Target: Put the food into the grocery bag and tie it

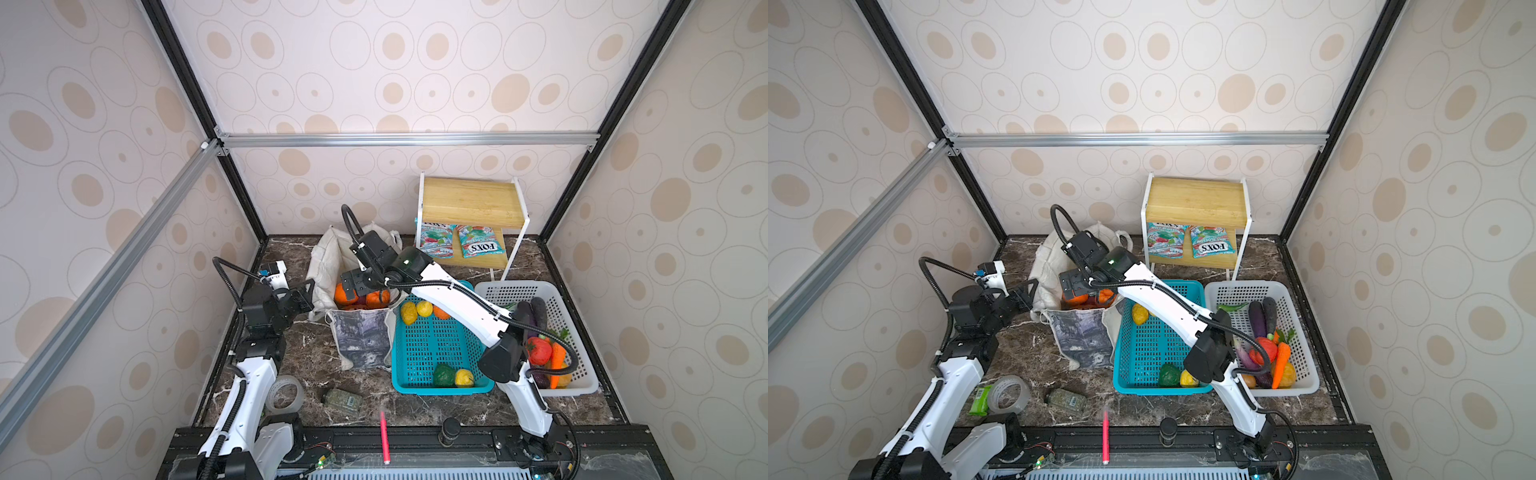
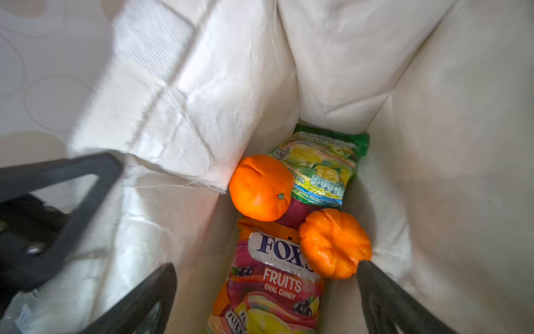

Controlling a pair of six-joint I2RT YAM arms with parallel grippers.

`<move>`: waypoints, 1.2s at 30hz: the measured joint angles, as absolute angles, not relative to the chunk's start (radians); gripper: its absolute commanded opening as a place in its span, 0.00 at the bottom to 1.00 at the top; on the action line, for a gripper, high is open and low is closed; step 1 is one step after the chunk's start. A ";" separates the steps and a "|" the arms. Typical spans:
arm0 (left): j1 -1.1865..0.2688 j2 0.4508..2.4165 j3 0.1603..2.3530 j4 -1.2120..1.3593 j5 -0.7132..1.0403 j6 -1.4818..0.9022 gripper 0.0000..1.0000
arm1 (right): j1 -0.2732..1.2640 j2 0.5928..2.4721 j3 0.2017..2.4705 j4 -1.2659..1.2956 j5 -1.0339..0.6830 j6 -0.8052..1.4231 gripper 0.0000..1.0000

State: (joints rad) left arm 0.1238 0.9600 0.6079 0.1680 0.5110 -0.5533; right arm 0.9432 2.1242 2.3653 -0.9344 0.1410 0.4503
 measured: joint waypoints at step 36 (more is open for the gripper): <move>0.119 0.953 0.829 0.005 0.447 -0.546 0.00 | 0.870 2.027 2.317 -0.809 0.145 0.437 0.17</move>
State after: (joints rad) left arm 0.1188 0.9531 0.8291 0.0051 0.4465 -0.5465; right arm 0.8703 2.0270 2.3169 -0.8085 0.1452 0.4366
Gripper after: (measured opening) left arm 0.048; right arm 0.174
